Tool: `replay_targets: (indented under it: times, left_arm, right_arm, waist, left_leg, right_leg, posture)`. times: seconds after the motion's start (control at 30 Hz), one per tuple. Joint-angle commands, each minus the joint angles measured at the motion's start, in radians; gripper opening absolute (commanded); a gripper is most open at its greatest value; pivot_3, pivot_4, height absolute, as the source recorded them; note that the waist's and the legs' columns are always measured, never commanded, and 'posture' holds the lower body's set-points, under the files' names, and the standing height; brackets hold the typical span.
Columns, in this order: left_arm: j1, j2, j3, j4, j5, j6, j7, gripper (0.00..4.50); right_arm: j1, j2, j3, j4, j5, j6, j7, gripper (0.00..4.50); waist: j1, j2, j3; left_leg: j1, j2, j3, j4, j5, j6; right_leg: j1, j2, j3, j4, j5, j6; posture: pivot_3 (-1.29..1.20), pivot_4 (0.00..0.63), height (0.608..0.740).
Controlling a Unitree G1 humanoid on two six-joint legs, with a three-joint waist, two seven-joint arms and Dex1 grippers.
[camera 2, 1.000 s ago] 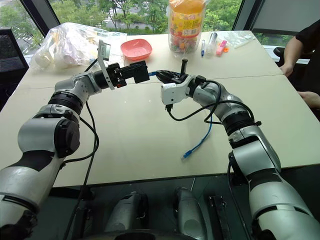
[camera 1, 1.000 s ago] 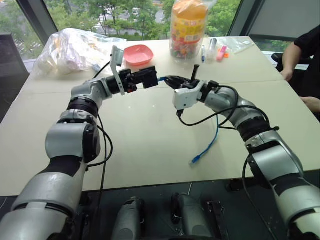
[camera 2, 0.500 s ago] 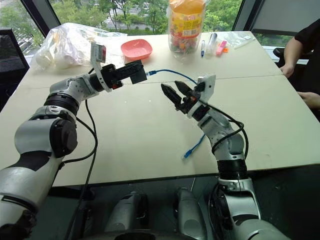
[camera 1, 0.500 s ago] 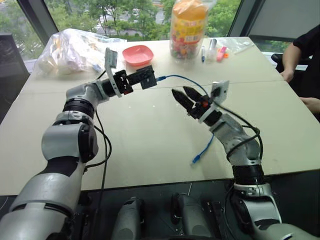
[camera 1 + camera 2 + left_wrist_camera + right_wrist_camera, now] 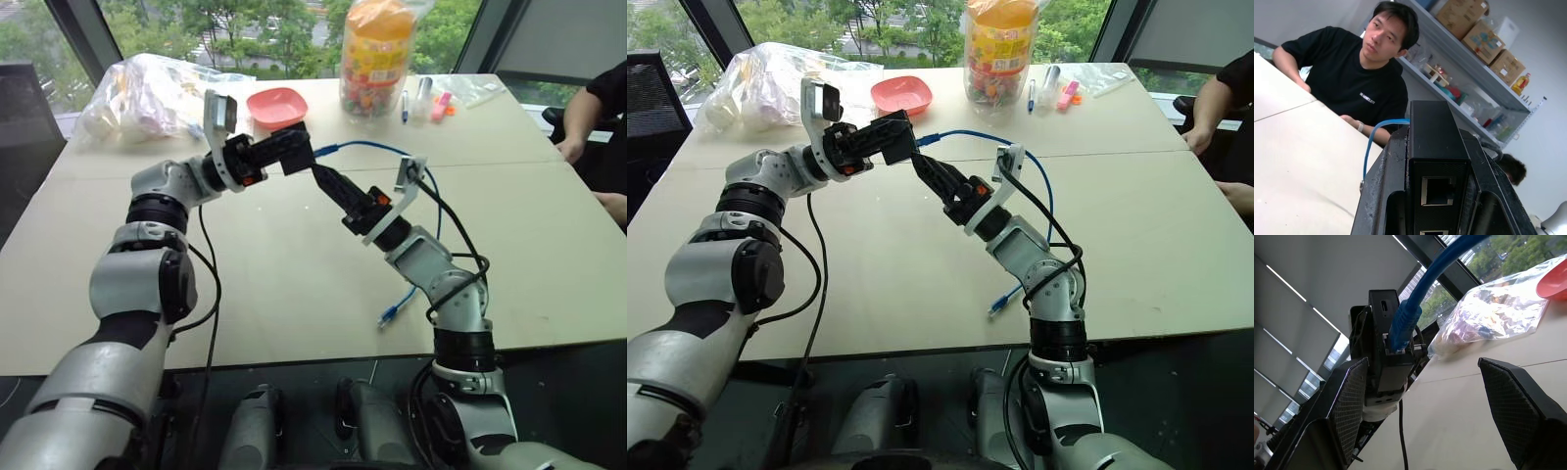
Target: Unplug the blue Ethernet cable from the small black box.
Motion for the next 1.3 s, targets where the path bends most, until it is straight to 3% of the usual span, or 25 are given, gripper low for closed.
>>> replay_targets:
  times: [0.03, 0.67, 0.8, 0.9, 0.97, 1.2, 1.3]
  left_arm:
    - [-0.010, 0.006, 0.002, -0.047, -0.021, 0.009, -0.008, 0.54]
    - [0.007, 0.001, -0.014, -0.056, -0.019, 0.000, -0.002, 0.54]
    - [0.007, 0.000, -0.014, -0.055, -0.020, -0.005, 0.001, 0.54]
    - [0.007, 0.000, -0.013, -0.054, -0.022, -0.007, 0.005, 0.54]
    - [0.007, 0.000, -0.012, -0.055, -0.023, -0.008, 0.009, 0.54]
    - [0.004, 0.004, 0.004, -0.042, -0.028, -0.024, 0.044, 0.54]
    - [0.004, 0.033, 0.014, -0.041, -0.032, -0.022, 0.046, 0.54]
  right_arm:
    - [-0.027, 0.014, -0.022, -0.012, -0.001, -0.031, 0.000, 3.72]
    - [-0.041, 0.034, -0.018, 0.010, -0.037, -0.052, 0.020, 3.72]
    - [-0.040, 0.033, -0.011, 0.010, -0.045, -0.051, 0.027, 2.58]
    - [-0.038, 0.033, -0.001, 0.009, -0.052, -0.048, 0.032, 0.87]
    - [-0.035, 0.033, 0.008, 0.009, -0.059, -0.045, 0.036, 0.03]
    - [-0.031, 0.041, 0.025, 0.013, -0.083, -0.043, 0.040, 0.03]
    - [-0.042, 0.030, -0.023, 0.033, -0.074, -0.056, 0.023, 0.03]
  waist:
    - [0.000, 0.000, 0.000]
    - [-0.001, 0.000, 0.000]
    - [-0.001, 0.000, 0.000]
    - [-0.001, 0.000, 0.000]
    - [-0.001, 0.000, 0.000]
    - [-0.001, 0.000, 0.000]
    - [-0.001, 0.000, 0.000]
  left_leg:
    - [0.000, 0.000, 0.000, 0.000, 0.000, 0.000]
    - [0.000, 0.000, 0.000, 0.000, 0.000, 0.000]
    - [0.000, 0.000, 0.000, 0.000, 0.000, 0.000]
    - [0.000, 0.000, 0.000, 0.000, 0.000, 0.000]
    - [0.000, 0.000, 0.000, 0.000, 0.000, 0.000]
    - [0.000, 0.000, 0.000, 0.000, 0.000, 0.000]
    - [0.000, 0.000, 0.000, 0.000, 0.000, 0.000]
  right_leg:
    - [0.000, 0.000, 0.000, 0.000, 0.000, 0.000]
    - [0.000, 0.000, 0.000, 0.000, 0.000, 0.000]
    - [0.000, 0.000, 0.000, 0.000, 0.000, 0.000]
    - [0.000, 0.000, 0.000, 0.000, 0.000, 0.000]
    - [0.000, 0.000, 0.000, 0.000, 0.000, 0.000]
    - [0.000, 0.000, 0.000, 0.000, 0.000, 0.000]
    - [0.000, 0.000, 0.000, 0.000, 0.000, 0.000]
  posture:
    - [0.00, 0.150, 0.740]
    - [0.00, 0.150, 0.740]
    - [0.00, 0.150, 0.740]
    - [0.00, 0.150, 0.740]
    - [0.00, 0.150, 0.740]
    - [0.00, 0.150, 0.740]
    - [0.00, 0.150, 0.740]
